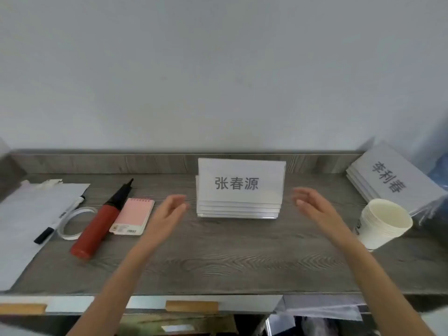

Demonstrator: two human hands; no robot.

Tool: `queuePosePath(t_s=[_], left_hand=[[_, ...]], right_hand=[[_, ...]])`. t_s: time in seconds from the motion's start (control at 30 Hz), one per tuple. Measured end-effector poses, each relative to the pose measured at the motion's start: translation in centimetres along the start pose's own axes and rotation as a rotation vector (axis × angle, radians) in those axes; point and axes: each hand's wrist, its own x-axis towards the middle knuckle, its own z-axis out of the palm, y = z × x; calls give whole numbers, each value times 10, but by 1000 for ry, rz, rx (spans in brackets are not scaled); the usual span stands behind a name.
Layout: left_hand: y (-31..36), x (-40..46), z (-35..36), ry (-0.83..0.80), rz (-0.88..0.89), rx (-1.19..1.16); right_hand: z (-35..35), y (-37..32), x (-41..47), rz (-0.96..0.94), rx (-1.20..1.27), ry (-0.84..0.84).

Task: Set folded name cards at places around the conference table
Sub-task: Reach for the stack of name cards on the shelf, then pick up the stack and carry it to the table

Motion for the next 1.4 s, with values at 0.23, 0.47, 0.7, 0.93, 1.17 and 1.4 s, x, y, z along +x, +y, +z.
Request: queuePosePath(t_s=[0.23, 0.47, 0.7, 0.93, 1.17, 1.4], left_hand=[[-7, 57, 30, -193, -77, -47], [9, 71, 33, -74, 101, -207], [5, 38, 22, 10, 93, -118], [-11, -68, -10, 438, -14, -82], [-17, -250, 17, 1102, -316, -71], [-1, -444, 130, 1763, -526, -190]], right_hand=[[22, 23, 54, 211, 128, -112], [35, 26, 68, 91, 407, 23], [58, 8, 64, -56, 273, 72], [109, -10, 46, -139, 256, -166], [178, -38, -20, -271, 175, -799], [242, -43, -176, -458, 67, -1460]])
